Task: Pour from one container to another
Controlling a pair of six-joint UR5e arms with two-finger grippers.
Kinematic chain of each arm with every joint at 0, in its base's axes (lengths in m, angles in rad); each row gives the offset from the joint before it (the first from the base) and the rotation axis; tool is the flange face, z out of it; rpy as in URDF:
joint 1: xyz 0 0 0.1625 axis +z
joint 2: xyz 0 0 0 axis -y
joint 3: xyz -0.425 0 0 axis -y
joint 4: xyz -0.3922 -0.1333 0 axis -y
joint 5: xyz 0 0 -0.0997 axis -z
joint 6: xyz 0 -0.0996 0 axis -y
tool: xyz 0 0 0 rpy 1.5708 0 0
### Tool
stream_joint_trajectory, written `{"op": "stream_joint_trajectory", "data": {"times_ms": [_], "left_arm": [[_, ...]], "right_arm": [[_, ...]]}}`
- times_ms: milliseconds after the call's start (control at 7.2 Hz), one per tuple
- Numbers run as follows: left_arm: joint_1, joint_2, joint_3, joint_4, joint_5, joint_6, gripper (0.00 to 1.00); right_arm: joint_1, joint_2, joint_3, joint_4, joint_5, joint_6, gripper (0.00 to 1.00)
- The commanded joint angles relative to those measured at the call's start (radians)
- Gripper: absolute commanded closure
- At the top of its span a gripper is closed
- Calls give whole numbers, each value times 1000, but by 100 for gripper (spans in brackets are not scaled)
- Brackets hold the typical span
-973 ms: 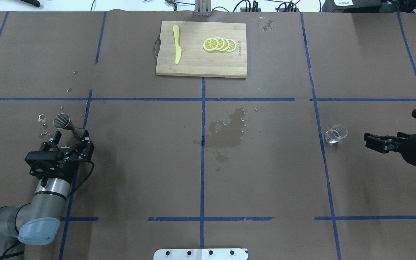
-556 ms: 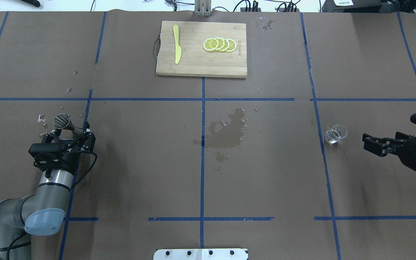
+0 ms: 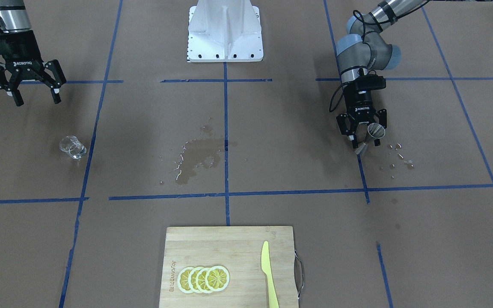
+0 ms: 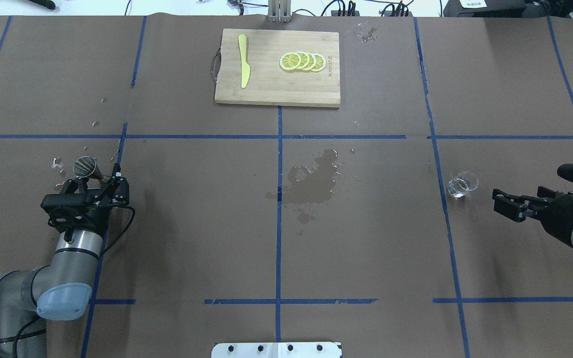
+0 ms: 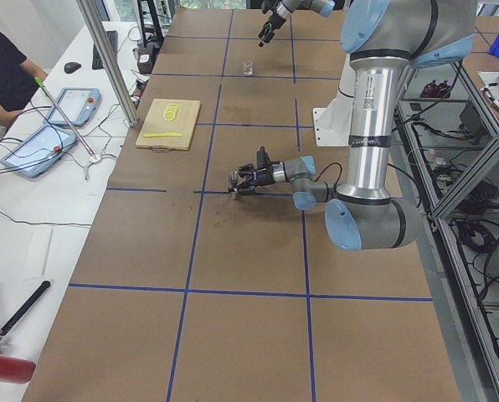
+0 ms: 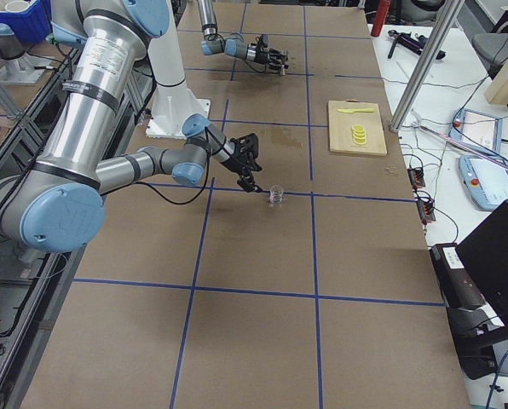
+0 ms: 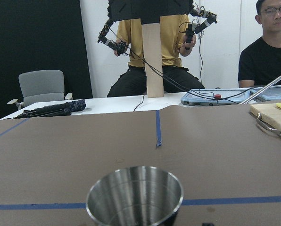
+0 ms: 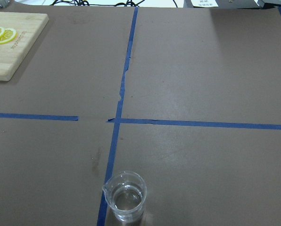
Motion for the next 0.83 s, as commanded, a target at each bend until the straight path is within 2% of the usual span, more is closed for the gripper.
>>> {"op": "stream_joint_trajectory", "data": {"times_ms": [0, 556, 695], "left_arm": [[-1, 0, 1, -2, -2, 0, 38], [-1, 1, 22, -4, -2, -1, 41], [-1, 1, 24, -4, -2, -1, 45]], "right_arm": [[-5, 1, -1, 0, -2, 2, 0], [-8, 3, -1, -1, -4, 2, 0], [-8, 3, -1, 0, -4, 0, 0]]}}
